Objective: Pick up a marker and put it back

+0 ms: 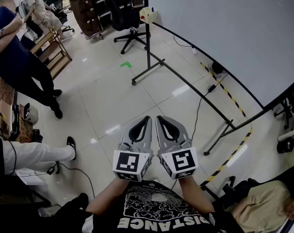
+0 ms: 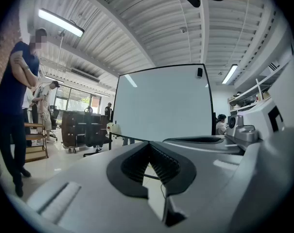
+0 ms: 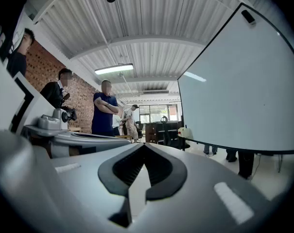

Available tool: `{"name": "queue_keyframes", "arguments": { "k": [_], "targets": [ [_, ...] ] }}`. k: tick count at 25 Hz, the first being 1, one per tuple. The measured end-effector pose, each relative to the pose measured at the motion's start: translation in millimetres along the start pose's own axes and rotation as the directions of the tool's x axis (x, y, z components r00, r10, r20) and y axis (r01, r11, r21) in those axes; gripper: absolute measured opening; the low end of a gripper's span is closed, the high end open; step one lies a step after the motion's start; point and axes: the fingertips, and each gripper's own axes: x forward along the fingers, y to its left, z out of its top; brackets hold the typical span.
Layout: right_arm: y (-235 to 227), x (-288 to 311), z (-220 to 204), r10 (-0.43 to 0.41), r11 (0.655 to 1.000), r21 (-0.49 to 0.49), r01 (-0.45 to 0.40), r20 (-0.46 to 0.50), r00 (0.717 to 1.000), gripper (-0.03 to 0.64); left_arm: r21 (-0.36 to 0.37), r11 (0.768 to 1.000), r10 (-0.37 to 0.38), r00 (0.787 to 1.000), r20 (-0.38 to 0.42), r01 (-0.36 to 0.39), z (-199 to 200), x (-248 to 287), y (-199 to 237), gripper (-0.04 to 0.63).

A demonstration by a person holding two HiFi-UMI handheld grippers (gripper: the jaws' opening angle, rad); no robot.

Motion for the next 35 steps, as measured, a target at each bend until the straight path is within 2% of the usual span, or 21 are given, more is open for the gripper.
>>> {"name": "queue_keyframes", "arguments": {
  "k": [9,18,28,35],
  "targets": [
    [-37,66,-7,-0.017,1.0,-0.019,0.017,-0.01,1.0,0.0,-0.019,1.0,-0.012,0.999,0.032,0.013,3,69,45,0.006],
    [-79,173,10,-0.067,0.997,-0.025,0.067,-0.026,0.997,0.0,-0.031,0.998,-0.061,0.998,0.02,0.061,22,156,122,0.006],
    [-98,290,20,-0.077,0.996,-0.046,0.075,-0.06,0.995,0.0,-0.071,0.994,-0.083,0.996,0.031,0.085,41,229,210,0.006],
    [-105,339,25,-0.088,0.995,-0.06,0.084,-0.074,0.993,0.0,-0.08,0.993,-0.083,0.996,0.025,0.085,50,257,251,0.006]
  ]
}}
